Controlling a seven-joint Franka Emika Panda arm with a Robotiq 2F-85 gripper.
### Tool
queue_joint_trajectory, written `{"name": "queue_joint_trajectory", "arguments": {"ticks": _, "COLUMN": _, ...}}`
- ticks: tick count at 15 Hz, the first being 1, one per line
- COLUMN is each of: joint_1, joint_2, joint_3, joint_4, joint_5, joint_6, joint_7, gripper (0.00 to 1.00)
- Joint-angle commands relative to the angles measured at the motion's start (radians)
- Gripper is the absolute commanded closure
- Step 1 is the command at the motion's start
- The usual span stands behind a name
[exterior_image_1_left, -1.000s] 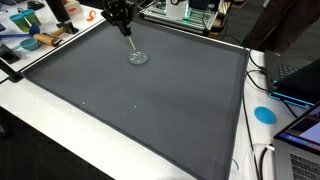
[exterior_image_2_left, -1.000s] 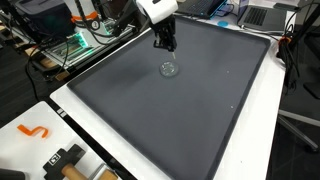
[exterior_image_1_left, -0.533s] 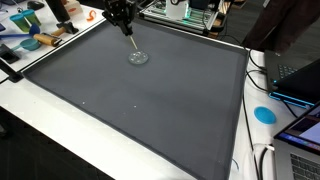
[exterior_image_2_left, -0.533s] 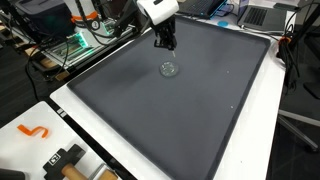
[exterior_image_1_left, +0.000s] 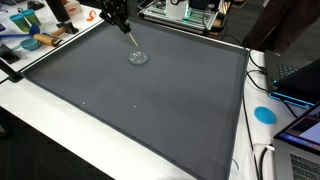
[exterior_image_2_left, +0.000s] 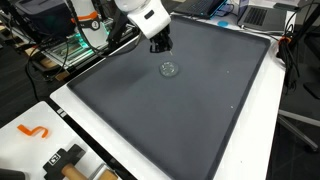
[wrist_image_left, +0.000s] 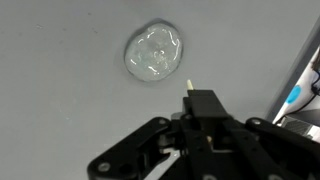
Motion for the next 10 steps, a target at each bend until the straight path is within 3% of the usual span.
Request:
{"name": "queue_joint_trajectory", "arguments": {"ticks": 1, "joint_1": -0.019, "joint_2": 0.040, "joint_3": -0.009, "joint_4": 0.024, "joint_5": 0.068, "joint_6": -0.011, "joint_7": -0.063, "gripper": 0.97}}
{"name": "queue_joint_trajectory", "arguments": {"ticks": 10, "joint_1": -0.040, "joint_2": 0.092, "joint_3": -0.012, "joint_4": 0.047, "joint_5": 0.115, "joint_6": -0.023, "joint_7": -0.118, "gripper": 0.97}}
